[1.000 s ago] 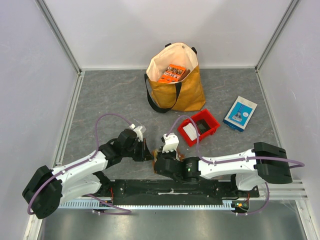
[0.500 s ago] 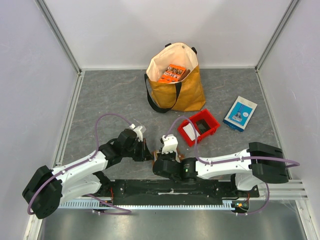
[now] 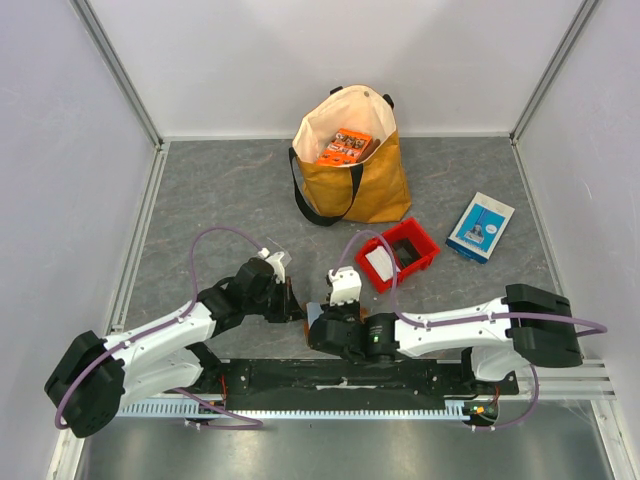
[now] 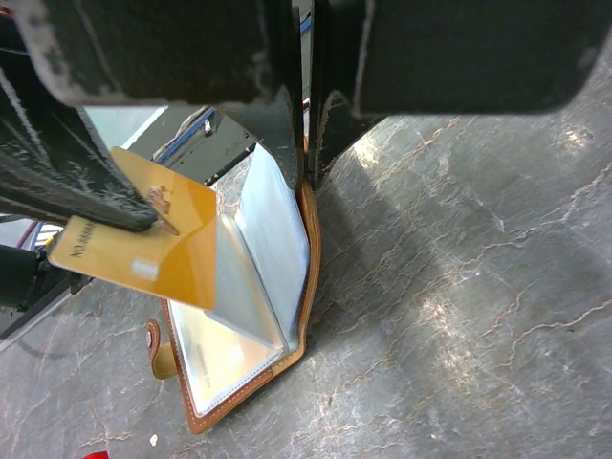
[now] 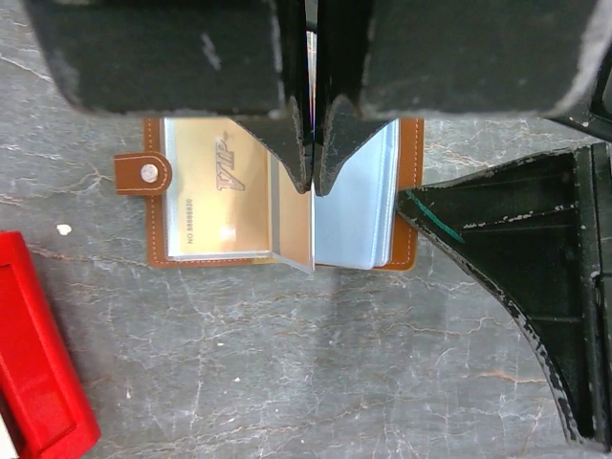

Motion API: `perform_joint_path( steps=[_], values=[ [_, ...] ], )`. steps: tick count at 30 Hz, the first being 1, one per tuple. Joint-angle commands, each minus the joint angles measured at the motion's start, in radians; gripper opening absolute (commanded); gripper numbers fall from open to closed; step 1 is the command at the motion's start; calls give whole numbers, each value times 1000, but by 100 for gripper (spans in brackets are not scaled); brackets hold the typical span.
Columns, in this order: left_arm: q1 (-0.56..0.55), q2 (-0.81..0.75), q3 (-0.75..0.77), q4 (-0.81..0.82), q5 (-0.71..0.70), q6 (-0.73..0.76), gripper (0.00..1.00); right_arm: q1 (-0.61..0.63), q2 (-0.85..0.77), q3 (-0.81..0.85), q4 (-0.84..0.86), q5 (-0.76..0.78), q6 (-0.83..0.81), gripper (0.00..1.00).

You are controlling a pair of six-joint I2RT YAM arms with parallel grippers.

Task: Put the credit cards into the card holder
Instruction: Insert the credit card into the card holder.

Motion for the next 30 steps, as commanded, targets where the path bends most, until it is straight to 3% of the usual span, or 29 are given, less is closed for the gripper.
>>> perform_joint_path(
  steps=[1, 11, 20, 30],
  values=[
    [-1, 8, -3, 7, -31, 34, 2, -38, -65, -1, -43, 46, -9, 0],
    [1, 41, -29, 28, -63, 53, 2, -176, -177, -154, 20, -145, -58, 0],
    [1, 66, -52, 77, -89, 73, 2, -252, -270, -251, 273, -398, -118, 0],
    [2, 112, -43, 95, -91, 82, 2, -291, -221, -297, 429, -541, -78, 0]
  ],
)
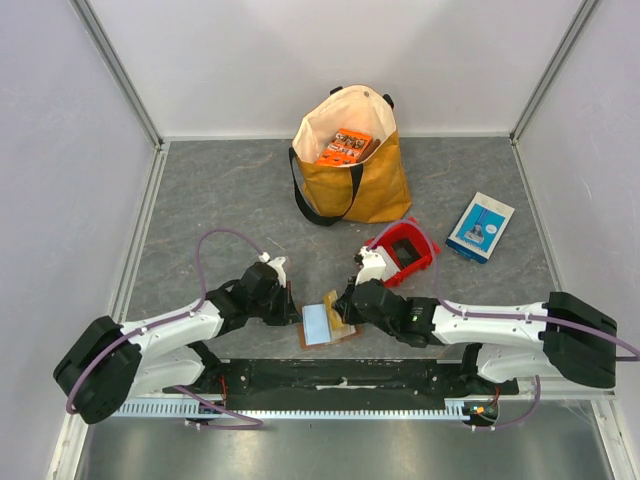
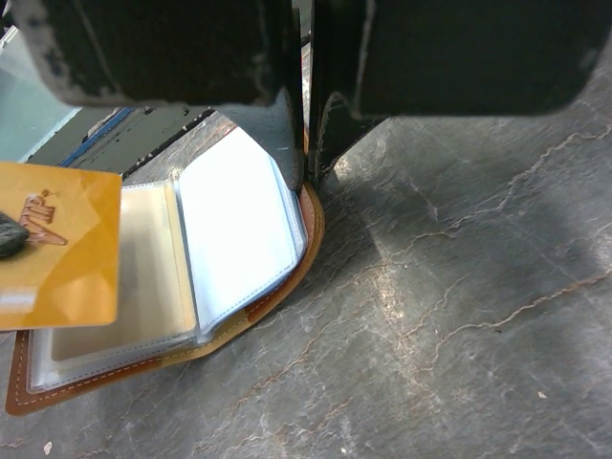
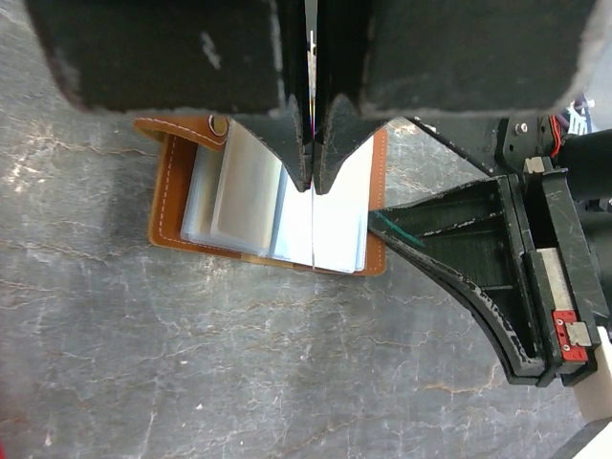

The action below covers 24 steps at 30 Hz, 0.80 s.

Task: Put the credit cards into the card holder
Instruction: Insert the credit card into the card holder.

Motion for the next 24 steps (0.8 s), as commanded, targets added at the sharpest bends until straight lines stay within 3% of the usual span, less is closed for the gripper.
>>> perform_joint_path(
  steps=[1, 24],
  values=[
    [2, 12, 4, 30, -23, 39, 2, -16, 44, -16, 97, -67, 21, 0],
    [10, 31, -17, 42, -9, -48, 2, -92, 206, -293, 554, -208, 179, 0]
  ],
)
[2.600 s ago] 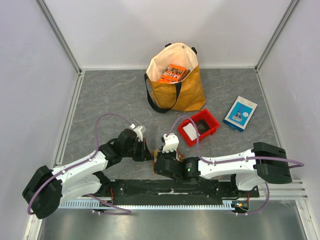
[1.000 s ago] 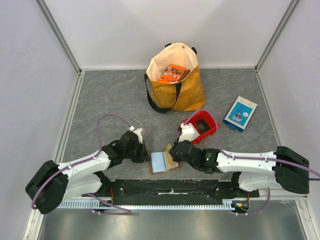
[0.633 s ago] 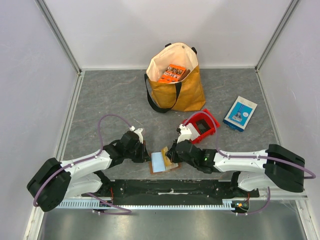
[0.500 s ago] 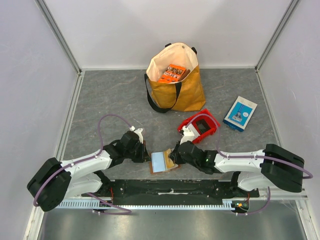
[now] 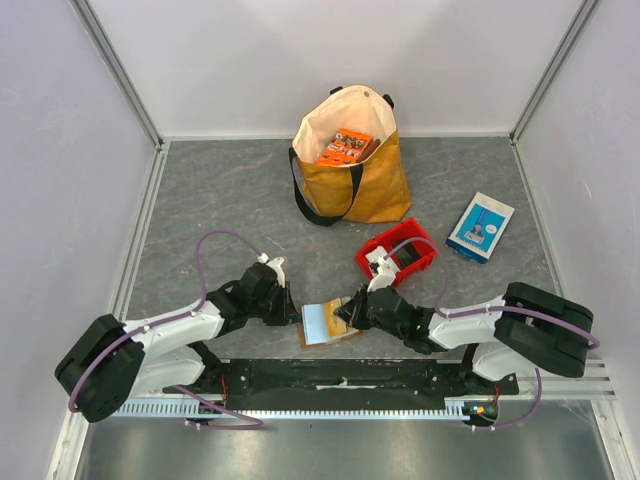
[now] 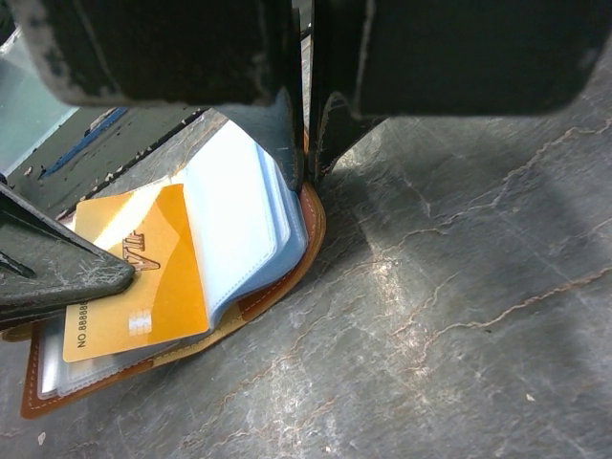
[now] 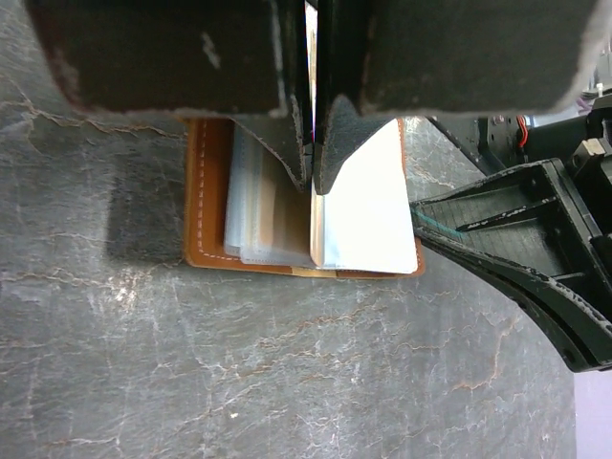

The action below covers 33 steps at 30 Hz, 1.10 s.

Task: Put the credit cards into the card holder
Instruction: Insert the credit card into the card holder.

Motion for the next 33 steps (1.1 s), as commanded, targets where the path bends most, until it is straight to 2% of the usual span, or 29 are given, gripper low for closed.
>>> perform_joint_path(
  steps=[1, 14, 24, 33],
  values=[
    [0, 13, 0, 3, -20, -36, 2, 4, 55, -36, 50, -33, 39, 0],
    [5, -6, 7, -46, -70, -65, 2, 23, 98, -68, 58, -74, 50, 0],
    [8, -9, 6, -71, -106, -113, 2, 34, -23, -78, -83, -16, 76, 0],
    [9, -13, 3, -28, -60, -100, 2, 37, 147, -32, 56, -106, 89, 0]
  ],
)
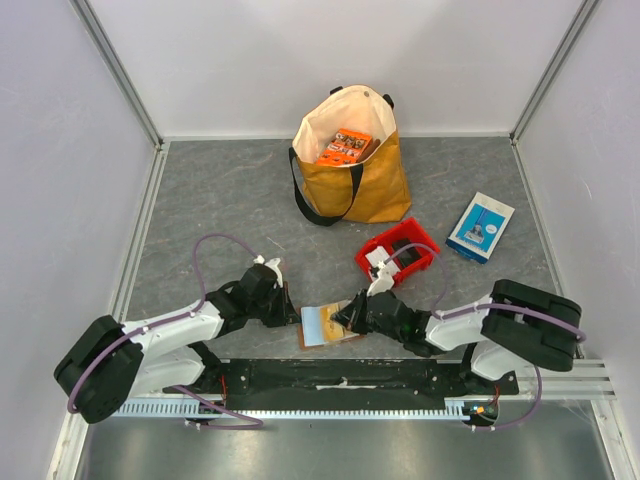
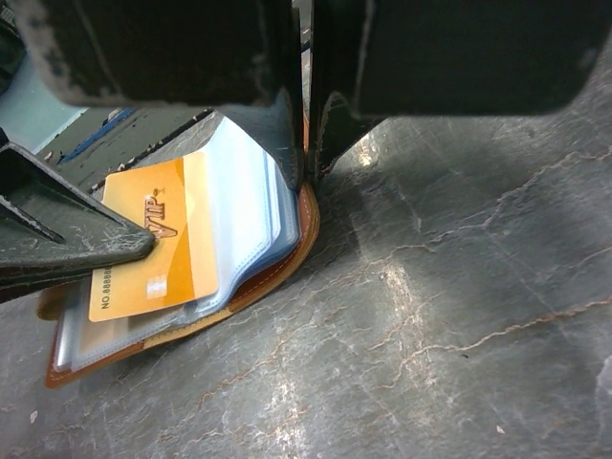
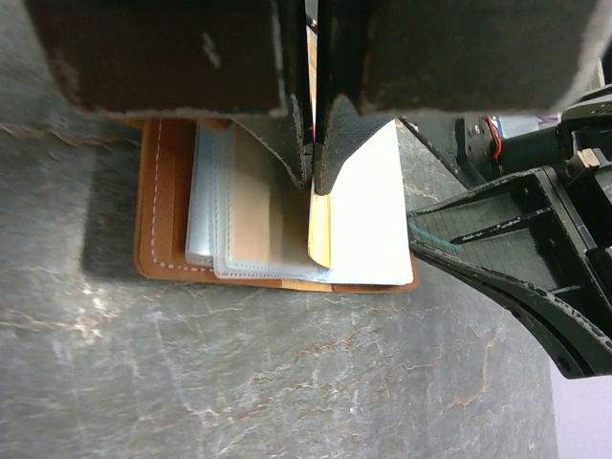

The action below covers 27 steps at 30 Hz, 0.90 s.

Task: Put the credit cards into the card holder
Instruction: Insert the credit card into the card holder.

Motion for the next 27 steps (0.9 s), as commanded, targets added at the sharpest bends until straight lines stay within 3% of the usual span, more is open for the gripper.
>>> perform_joint_path(
  steps=[1, 10, 14, 18, 23, 27],
  values=[
    [7, -8, 0, -2, -33, -12, 2, 19, 103, 23, -46, -92, -14, 0],
    [7, -40, -18, -14, -53, -26, 2, 27, 126, 53, -55, -147, 14, 0],
    [7, -29, -20, 0, -47, -26, 2, 25, 212, 122, -73, -214, -22, 2],
    [8, -32, -15, -5, -41, -24, 2, 27, 165, 133, -156, -153, -37, 25],
    [8, -57, -25, -19, -51, -26, 2, 27, -27, 179, -445, 35, -138, 58],
    [8, -66, -23, -19, -48, -23, 2, 27, -101, 199, -530, 77, -178, 65]
  ],
)
